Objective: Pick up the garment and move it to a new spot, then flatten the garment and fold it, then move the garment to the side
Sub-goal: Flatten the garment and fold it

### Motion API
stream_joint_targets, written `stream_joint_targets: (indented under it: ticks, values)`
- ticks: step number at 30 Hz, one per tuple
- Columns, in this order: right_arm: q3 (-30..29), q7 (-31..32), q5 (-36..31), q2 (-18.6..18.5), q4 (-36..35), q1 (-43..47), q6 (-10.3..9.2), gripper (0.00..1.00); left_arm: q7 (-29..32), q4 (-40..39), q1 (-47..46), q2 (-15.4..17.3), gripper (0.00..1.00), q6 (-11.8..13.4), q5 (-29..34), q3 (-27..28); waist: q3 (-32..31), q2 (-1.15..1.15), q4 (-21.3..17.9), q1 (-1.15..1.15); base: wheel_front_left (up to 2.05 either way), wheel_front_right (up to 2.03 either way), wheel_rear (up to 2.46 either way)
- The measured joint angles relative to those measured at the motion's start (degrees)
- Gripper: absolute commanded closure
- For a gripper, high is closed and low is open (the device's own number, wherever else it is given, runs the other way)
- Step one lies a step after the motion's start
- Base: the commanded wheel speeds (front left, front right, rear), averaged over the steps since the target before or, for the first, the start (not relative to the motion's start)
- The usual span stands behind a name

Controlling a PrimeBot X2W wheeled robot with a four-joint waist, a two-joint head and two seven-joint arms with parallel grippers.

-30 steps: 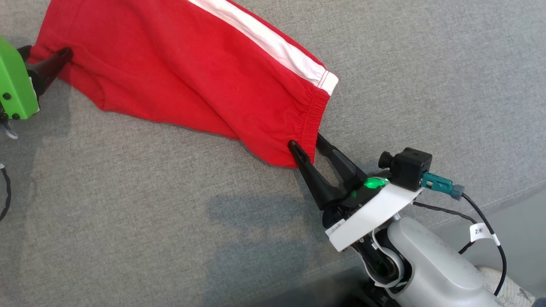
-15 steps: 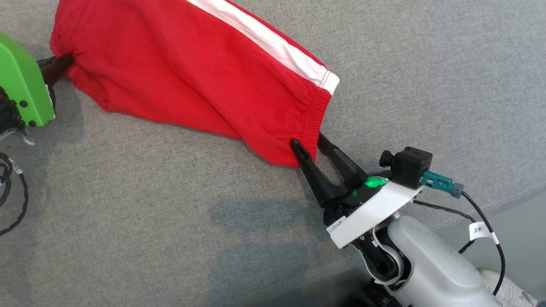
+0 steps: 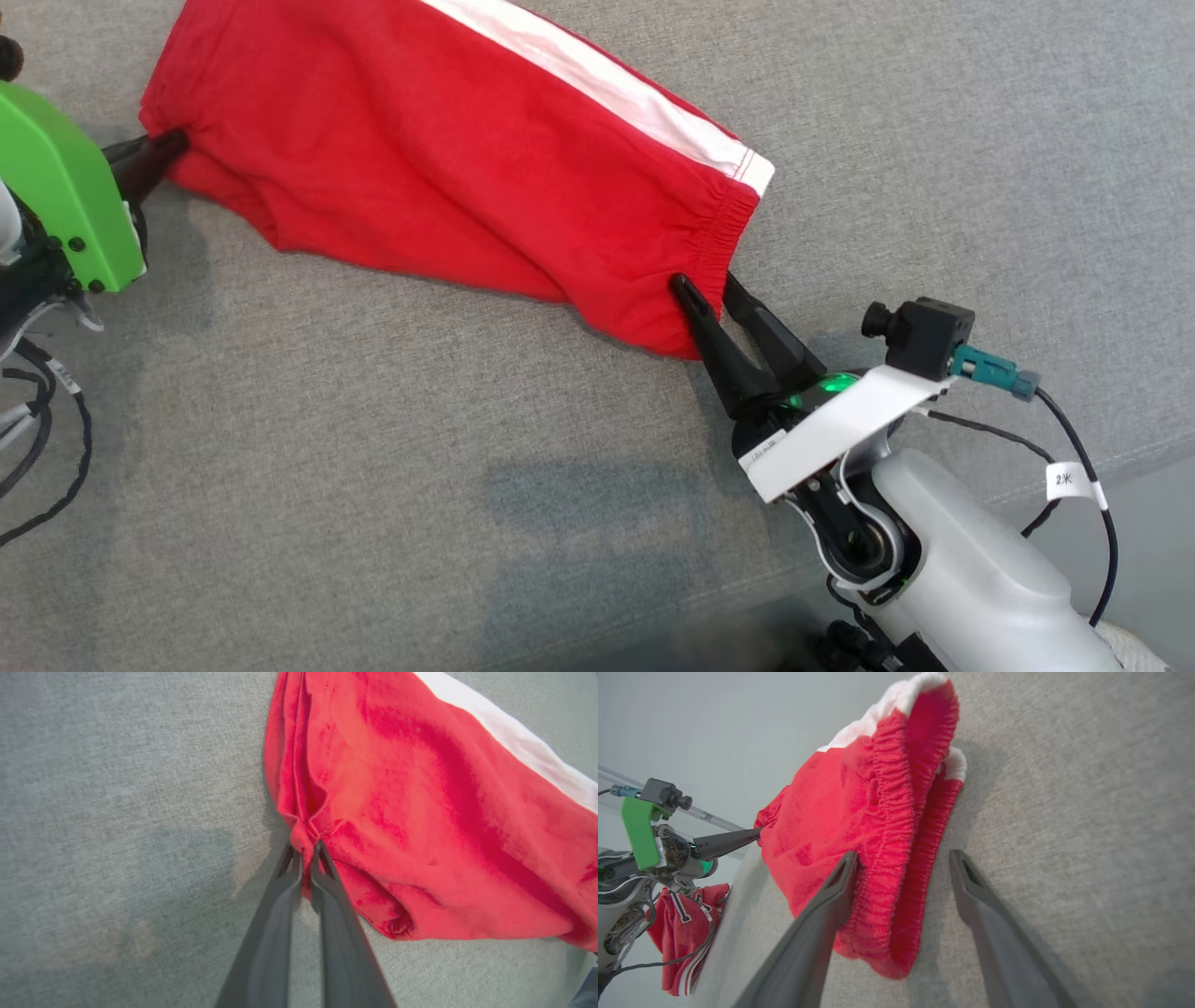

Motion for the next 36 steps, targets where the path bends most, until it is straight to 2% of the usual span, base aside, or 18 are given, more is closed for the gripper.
stream_joint_targets:
  ticks: [1, 7, 12, 17, 21, 25, 36]
  values:
    - [-0.08, 0.42, 0.42, -0.10, 0.14, -0.30, 0.04, 1.00, -0.20, -0.01, 0.16, -0.35, 1.00, 0.00, 0.00, -0.08, -0.05, 0.00, 0.20, 0.00, 0.00, 0.00, 0.00]
    - [0.12, 3.61, 3.48, -0.20, 0.35, -2.65, 1.31, 1.00, -1.57, -0.09, 0.72, -1.44, 1.00, -0.02, -0.89, -0.08, -0.57, 0.00, 1.48, 0.00, 0.00, 0.00, 0.00]
    - [0.38, 6.35, 5.55, -2.19, 0.08, -2.68, 1.80, 1.00, -3.66, -0.08, 2.23, -1.89, 1.00, -0.05, -1.44, 1.35, -1.51, 0.00, 2.15, 0.00, 0.00, 0.00, 0.00]
    - [0.19, 9.91, 6.36, -6.03, -0.08, -2.96, 1.98, 1.00, -5.76, -0.08, 4.17, -2.30, 1.00, -0.29, -1.83, 2.18, -2.91, 0.00, 2.79, 0.00, 0.00, 0.00, 0.00]
    - [-0.83, 13.51, 6.94, -11.01, 0.34, -4.20, 1.97, 1.00, -7.43, -0.49, 6.72, -3.93, 1.00, -0.59, -1.94, 2.15, -4.10, 0.00, 3.76, 0.00, 0.00, 0.00, 0.00]
    - [-1.53, 17.13, 7.59, -14.19, 0.49, -5.46, 1.97, 1.00, -9.11, -1.56, 9.29, -5.53, 1.00, -0.85, -1.96, 1.48, -5.25, 0.00, 5.34, 0.00, 0.00, 0.00, 0.00]
    - [-1.89, 25.48, 9.89, -20.69, 0.45, -6.08, 1.76, 1.00, -17.02, -4.36, 18.00, -13.03, 1.00, -0.76, -5.06, 1.81, -7.90, 0.00, 11.76, 0.00, 0.00, 0.00, 0.00]
